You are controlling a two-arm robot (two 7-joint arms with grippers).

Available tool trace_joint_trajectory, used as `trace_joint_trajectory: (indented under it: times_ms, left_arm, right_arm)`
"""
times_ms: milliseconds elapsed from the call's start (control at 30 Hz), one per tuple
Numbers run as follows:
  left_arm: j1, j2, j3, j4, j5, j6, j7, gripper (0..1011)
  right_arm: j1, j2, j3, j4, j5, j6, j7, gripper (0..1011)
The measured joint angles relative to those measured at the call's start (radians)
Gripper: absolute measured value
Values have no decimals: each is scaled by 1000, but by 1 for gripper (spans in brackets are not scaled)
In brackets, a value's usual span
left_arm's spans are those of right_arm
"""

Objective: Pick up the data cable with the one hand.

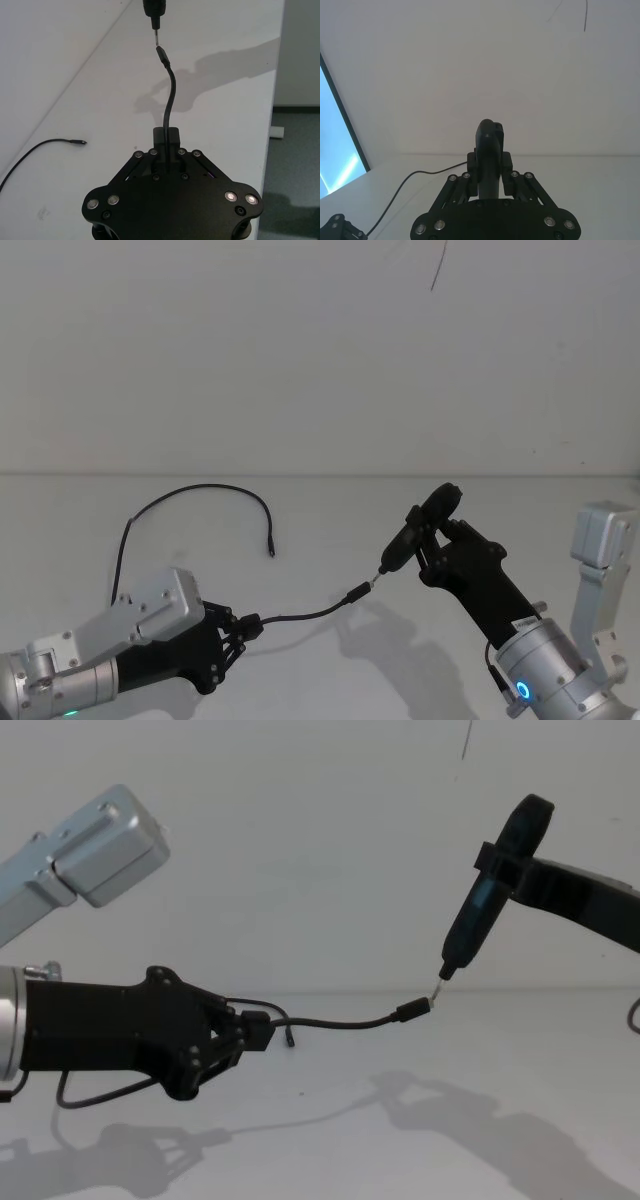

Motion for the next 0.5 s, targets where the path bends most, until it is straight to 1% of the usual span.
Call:
trace_joint_trajectory:
  times_ms: [500]
  left_arm:
    - [0, 0, 0, 0, 0, 0, 0, 40]
  right_arm:
    - [-1, 0, -1, -2, 0, 1, 0, 263]
